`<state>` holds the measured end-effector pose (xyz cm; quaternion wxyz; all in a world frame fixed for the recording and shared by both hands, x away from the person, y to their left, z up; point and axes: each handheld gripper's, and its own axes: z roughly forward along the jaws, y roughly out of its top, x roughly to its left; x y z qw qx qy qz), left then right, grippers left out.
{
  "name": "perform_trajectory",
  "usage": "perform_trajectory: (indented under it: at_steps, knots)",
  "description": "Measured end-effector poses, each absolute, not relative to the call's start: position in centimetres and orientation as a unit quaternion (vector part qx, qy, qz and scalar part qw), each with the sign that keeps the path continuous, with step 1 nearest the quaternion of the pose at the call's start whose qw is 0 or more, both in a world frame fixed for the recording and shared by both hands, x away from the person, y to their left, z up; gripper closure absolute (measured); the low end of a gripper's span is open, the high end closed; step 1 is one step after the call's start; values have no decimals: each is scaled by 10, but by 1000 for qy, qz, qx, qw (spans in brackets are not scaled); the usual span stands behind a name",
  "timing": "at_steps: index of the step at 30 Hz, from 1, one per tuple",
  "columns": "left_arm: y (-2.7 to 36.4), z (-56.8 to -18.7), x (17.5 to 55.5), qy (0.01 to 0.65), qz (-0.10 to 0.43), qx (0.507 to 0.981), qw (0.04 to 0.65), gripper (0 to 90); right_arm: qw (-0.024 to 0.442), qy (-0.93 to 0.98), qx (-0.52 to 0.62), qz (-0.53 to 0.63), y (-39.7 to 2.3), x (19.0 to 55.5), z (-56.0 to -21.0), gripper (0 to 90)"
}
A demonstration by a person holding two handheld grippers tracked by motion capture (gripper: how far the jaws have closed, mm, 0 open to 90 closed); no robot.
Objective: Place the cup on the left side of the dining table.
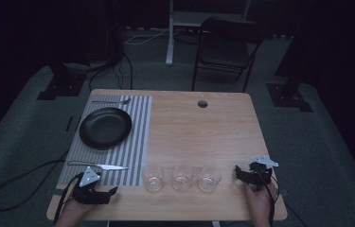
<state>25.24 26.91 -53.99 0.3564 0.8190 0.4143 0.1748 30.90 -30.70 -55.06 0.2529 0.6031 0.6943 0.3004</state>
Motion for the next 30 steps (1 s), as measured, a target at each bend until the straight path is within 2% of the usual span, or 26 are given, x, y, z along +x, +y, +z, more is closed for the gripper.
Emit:
perform_trajectory:
  at_steps: [30]
  knots:
    - [186,-538,265,307,92,851,416,94,253,694,603,300,-307,309,-551,122]
